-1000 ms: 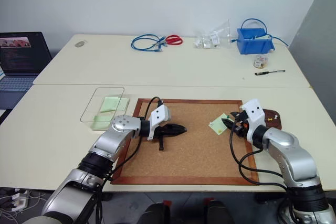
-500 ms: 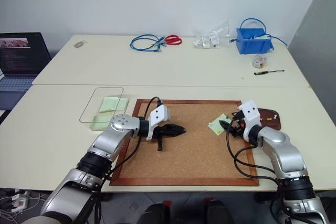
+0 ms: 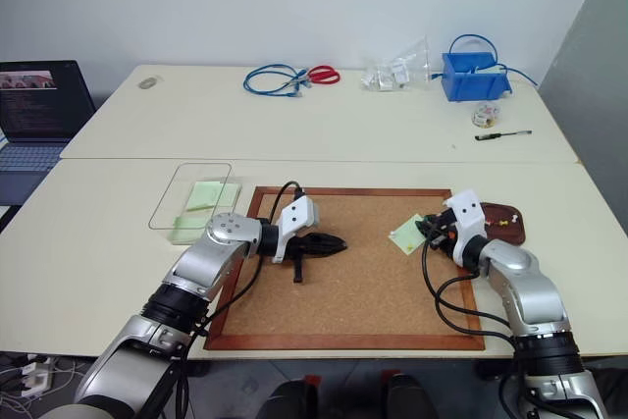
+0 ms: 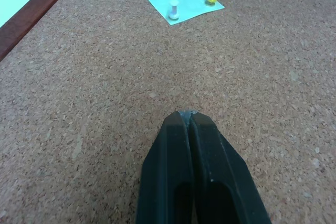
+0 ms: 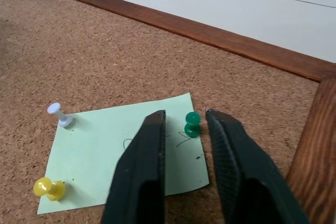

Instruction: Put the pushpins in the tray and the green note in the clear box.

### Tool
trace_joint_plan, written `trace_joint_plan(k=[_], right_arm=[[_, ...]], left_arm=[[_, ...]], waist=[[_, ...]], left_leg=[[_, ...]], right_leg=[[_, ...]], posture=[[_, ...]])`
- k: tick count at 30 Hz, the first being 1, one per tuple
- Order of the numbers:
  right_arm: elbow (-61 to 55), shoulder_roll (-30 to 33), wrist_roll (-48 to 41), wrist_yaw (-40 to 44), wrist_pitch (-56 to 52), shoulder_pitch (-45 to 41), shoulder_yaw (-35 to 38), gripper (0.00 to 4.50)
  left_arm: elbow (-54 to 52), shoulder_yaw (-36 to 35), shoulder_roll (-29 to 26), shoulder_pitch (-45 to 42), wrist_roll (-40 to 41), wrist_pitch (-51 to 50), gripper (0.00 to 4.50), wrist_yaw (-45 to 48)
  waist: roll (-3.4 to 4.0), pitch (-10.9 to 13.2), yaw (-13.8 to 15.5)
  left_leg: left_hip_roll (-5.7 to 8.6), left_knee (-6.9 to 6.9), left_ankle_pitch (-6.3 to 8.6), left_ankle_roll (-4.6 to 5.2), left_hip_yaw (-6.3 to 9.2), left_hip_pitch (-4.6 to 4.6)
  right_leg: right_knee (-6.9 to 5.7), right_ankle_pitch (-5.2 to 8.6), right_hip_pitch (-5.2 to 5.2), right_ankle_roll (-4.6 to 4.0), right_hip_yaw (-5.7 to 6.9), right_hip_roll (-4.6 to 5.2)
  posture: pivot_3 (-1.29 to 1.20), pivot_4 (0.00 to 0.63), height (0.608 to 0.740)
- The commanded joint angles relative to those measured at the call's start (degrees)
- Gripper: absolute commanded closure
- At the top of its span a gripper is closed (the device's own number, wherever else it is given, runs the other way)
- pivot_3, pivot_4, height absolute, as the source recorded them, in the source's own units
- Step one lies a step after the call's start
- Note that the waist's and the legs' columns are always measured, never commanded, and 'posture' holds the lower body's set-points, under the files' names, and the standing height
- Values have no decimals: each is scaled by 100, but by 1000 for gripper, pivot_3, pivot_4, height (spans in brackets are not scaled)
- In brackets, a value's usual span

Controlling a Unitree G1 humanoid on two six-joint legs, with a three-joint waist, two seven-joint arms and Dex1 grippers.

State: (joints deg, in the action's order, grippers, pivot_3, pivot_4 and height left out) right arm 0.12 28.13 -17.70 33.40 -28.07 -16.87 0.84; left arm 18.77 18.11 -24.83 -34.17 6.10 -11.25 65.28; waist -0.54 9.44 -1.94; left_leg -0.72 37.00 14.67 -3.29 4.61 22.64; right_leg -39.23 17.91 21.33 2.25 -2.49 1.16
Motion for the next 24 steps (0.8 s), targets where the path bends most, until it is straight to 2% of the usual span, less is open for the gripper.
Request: trace_joint_plan(k=[1, 3, 11, 18, 24], right_arm=[[-195, -40, -39, -33, 102, -8, 179, 4194], [-187, -59, -29, -47, 114, -29, 191, 4442], [-115, -61, 36, 17, 252, -135, 189, 4442], [-717, 37, -142, 68, 114, -265, 294, 4442], [-1295, 112, -530, 13, -449, -312, 547, 4442]], left_arm=[[379, 353, -74, 132, -493, 108, 4500, -53], [451, 369, -55, 116, -542, 160, 4500, -64], [809, 348, 79, -75, -603, 188, 4500, -177], [1145, 380, 136, -115, -716, 347, 4500, -287], [1413, 336, 203, -240, -715, 467, 4500, -330]], waist=[[1, -1, 2], [2, -2, 4], [10, -13, 7], [13, -14, 15], [11, -20, 37]], left_leg=[[0, 0, 0, 0, -1, -1], [0, 0, 0, 0, 0, -6], [2, 3, 0, 0, -2, -21], [4, 5, -1, 1, -2, -24], [6, 5, -2, 3, 3, -47]], right_leg=[[-1, 0, 0, 0, -1, 0], [-1, 0, -5, 0, -1, 0], [-7, 0, -20, 0, -3, 0], [-16, 0, -20, 0, -4, 1], [-16, 0, -45, 2, 0, 2]], posture=[[0, 150, 740], [0, 150, 740], [0, 150, 740], [0, 150, 740], [0, 150, 740]])
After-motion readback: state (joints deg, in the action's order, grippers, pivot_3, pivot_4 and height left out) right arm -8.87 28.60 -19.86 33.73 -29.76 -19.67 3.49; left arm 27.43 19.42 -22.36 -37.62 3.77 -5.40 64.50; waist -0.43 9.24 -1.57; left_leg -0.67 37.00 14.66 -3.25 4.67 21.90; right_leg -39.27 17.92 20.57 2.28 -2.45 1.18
